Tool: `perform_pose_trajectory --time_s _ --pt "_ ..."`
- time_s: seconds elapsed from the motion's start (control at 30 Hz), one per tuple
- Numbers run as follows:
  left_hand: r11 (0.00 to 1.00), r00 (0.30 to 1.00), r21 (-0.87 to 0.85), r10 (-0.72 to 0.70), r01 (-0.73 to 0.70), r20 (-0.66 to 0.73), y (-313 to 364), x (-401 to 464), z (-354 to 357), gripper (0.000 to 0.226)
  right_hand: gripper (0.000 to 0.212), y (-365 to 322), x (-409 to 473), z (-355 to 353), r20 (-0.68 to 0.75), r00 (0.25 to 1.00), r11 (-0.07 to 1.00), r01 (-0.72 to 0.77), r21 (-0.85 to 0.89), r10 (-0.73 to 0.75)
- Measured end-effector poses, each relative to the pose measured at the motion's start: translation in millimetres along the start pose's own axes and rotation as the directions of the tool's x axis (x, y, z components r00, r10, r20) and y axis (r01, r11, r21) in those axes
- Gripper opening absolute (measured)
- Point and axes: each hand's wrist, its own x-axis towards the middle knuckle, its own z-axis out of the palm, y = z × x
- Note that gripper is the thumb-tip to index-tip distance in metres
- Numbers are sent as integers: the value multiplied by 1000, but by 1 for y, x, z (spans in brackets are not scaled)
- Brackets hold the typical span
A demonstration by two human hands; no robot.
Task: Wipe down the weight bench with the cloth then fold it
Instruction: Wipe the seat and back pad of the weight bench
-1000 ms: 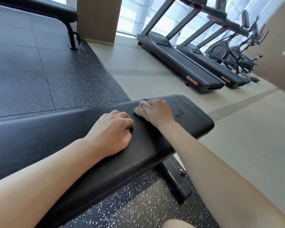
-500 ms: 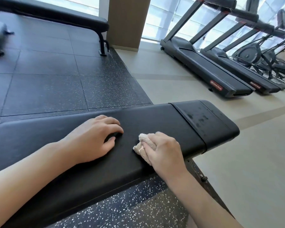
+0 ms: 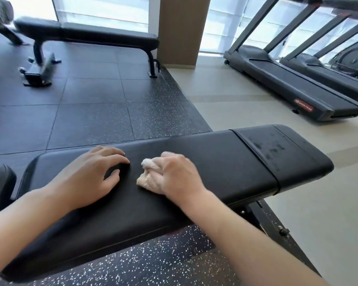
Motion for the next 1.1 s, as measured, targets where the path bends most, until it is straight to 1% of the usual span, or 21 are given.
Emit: perform_pose_trajectory --time_s 0.07,0.1,0.17,0.27,0.37,0.47,0.57,0.63,0.67,0.73,0.77,0.83,0.93,1.0,1.1 --pt "1000 1000 -16 20 -20 1 10 4 4 41 46 24 14 -16 -5 998 997 -67 -44 67" --pt "999 1000 -25 25 -25 6 16 7 7 38 47 41 22 -23 -19 995 992 -98 -85 97" --pt "999 999 -37 41 -40 20 28 15 12 32 43 80 36 -36 -47 985 973 -170 -158 165" --pt "995 996 -72 77 -74 34 51 25 23 31 36 130 51 -53 -131 947 935 -313 -168 294" --pt "982 991 -153 123 -115 45 75 28 35 32 30 150 57 -51 -190 914 904 -390 -177 357" --pt "974 987 -173 155 -145 45 88 31 44 32 29 135 42 -47 -164 936 918 -341 -205 311" --pt "974 987 -171 157 -149 36 93 41 51 33 33 107 -2 -52 -137 976 965 -192 -180 168" --pt "975 987 -164 157 -152 21 98 49 56 33 37 93 -36 -57 -120 989 987 -106 -123 91" --pt "975 987 -158 159 -156 11 101 53 60 33 33 93 -52 -60 -93 993 993 -79 -91 70" --pt "976 987 -149 163 -161 -1 112 60 67 32 18 104 -78 -67 -58 997 996 -54 -65 50" --pt "975 986 -145 167 -166 -1 118 63 70 32 13 114 -88 -72 -62 997 996 -53 -72 49" --pt "974 984 -144 178 -176 3 134 69 78 32 11 138 -103 -84 -93 994 990 -73 -121 62" --pt "971 985 -163 174 -173 -7 160 78 94 33 8 179 -118 -112 -183 976 964 -158 -213 119" --pt "974 989 -172 148 -149 -19 179 86 105 34 10 203 -122 -135 -248 959 944 -203 -261 138" --pt "974 992 -187 126 -126 -8 206 100 118 34 8 232 -121 -156 -296 937 951 -249 -186 187"
